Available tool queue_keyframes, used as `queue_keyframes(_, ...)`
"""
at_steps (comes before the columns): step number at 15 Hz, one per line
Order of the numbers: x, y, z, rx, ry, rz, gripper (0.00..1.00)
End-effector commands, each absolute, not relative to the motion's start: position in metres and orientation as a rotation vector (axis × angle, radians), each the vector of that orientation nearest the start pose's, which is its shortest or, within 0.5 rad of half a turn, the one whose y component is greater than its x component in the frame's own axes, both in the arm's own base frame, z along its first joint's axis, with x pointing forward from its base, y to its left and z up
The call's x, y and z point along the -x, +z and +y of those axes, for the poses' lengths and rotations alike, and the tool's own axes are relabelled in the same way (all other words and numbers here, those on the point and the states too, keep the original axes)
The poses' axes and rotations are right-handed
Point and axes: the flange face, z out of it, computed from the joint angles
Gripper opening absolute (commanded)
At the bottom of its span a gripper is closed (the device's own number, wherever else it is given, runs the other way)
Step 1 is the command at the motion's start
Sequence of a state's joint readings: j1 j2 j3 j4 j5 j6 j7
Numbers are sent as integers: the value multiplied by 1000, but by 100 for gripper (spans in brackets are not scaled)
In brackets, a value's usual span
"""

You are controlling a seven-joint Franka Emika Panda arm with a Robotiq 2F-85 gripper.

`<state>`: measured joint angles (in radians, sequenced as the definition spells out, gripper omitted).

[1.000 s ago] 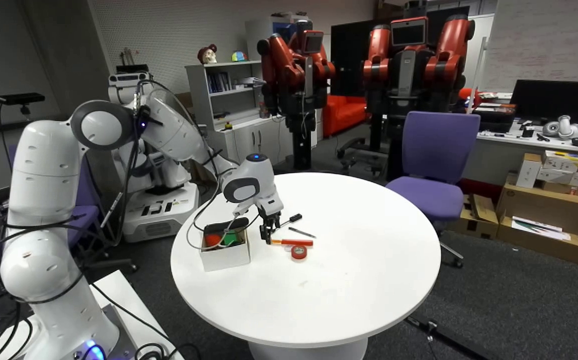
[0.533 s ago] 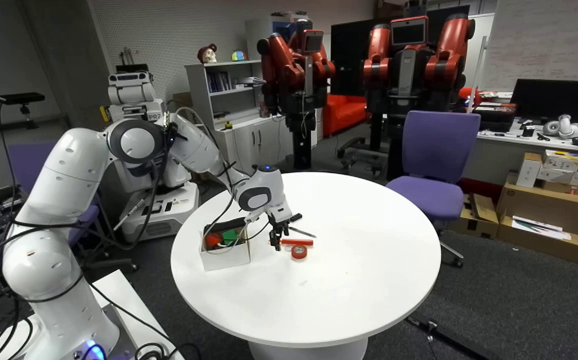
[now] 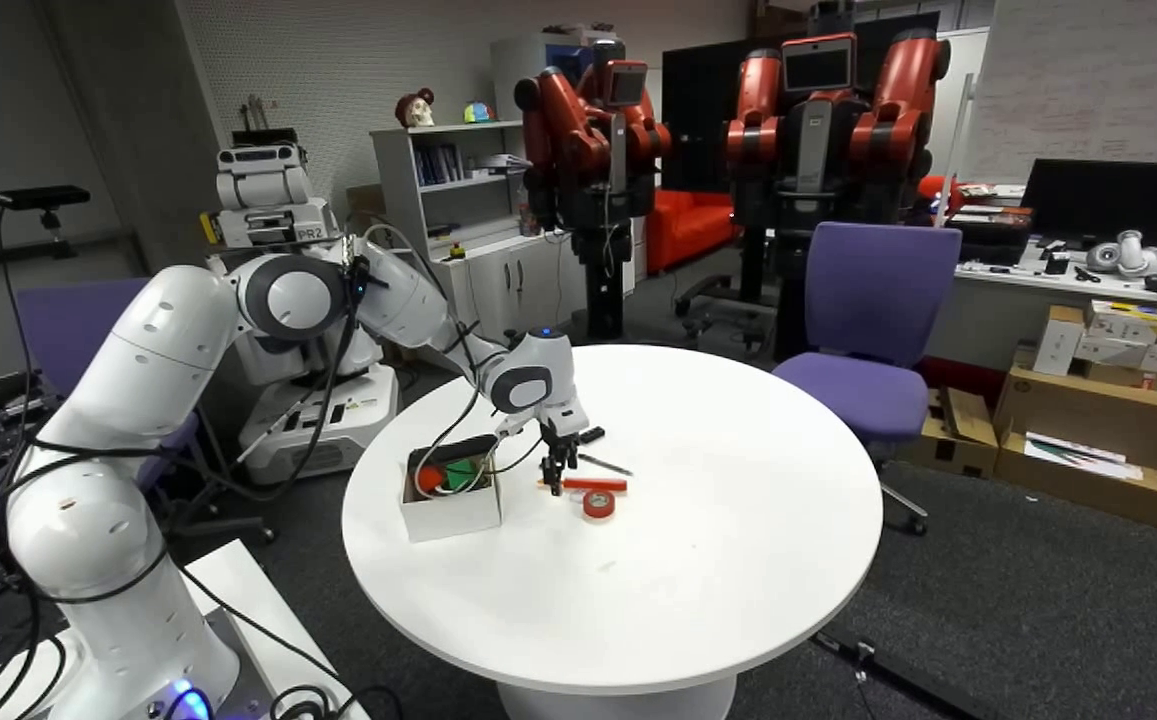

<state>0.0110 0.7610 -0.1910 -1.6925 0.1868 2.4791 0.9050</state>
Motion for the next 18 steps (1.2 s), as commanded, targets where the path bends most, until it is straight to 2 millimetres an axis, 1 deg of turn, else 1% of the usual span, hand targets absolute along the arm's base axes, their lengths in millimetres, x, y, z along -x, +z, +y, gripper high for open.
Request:
queue_keyframes(1, -682, 163, -111, 2651, -41, 1771, 99)
queue_keyframes(2, -684, 160, -110, 2659, -34, 1770, 96)
queue_keyframes(6, -690, 152, -107, 2682, -34, 1770, 99)
queue_keyframes(10, -694, 145, -105, 2703, -42, 1762, 98)
queue_keyframes(11, -695, 143, -105, 2709, -42, 1761, 96)
queue_keyframes(13, -696, 140, -104, 2718, -45, 1757, 90)
queue_keyframes(14, -697, 139, -104, 2722, -45, 1755, 73)
queue_keyframes(15, -697, 138, -104, 2726, -44, 1756, 66)
queue_keyframes(16, -698, 138, -103, 2730, -45, 1755, 63)
queue_keyframes(17, -698, 137, -103, 2732, -43, 1754, 56)
queue_keyframes(18, -698, 137, -103, 2734, -41, 1756, 48)
